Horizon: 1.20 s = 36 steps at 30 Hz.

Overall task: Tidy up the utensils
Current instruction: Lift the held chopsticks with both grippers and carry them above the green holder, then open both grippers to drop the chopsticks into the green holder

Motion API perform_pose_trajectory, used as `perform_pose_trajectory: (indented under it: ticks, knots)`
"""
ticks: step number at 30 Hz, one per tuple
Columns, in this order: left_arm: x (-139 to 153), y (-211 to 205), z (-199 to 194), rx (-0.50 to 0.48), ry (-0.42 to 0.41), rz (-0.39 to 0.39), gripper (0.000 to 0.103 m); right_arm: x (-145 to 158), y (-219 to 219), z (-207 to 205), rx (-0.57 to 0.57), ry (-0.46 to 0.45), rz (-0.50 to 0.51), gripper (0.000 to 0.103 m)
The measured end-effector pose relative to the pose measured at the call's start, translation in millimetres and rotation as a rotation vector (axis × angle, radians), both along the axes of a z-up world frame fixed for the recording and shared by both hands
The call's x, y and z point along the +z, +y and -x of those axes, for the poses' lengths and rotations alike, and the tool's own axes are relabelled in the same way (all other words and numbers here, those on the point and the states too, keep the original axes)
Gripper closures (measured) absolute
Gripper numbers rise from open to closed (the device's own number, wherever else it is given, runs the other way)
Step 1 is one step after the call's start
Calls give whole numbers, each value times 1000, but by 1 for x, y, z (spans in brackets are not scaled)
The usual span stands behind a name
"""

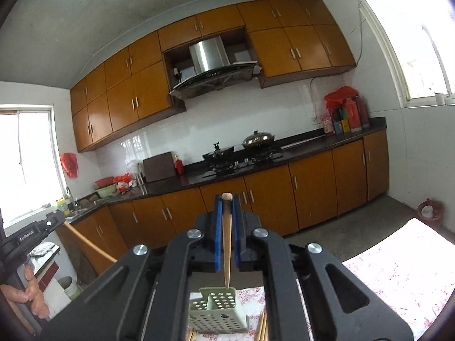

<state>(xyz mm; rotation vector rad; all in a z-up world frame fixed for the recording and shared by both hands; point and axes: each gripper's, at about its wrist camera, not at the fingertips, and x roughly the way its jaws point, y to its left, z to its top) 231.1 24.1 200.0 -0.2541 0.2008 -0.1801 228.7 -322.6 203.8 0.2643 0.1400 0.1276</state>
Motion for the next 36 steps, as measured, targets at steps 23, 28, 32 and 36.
perform_pose_trajectory:
  ticks: [23, 28, 32, 36]
  knots:
    - [-62, -21, -29, -40, 178, -25, 95, -67, 27, -34, -15, 137, 56, 74]
    - [-55, -6, -16, -31, 153, 11, 94, -68, 11, -14, -60, 118, 51, 69]
    - [-55, 11, -1, -14, 139, 28, 89, -80, -3, 10, -101, 136, 70, 68]
    - [-78, 31, 10, 29, 185, 8, 85, -118, -16, 24, -145, 235, 108, 68]
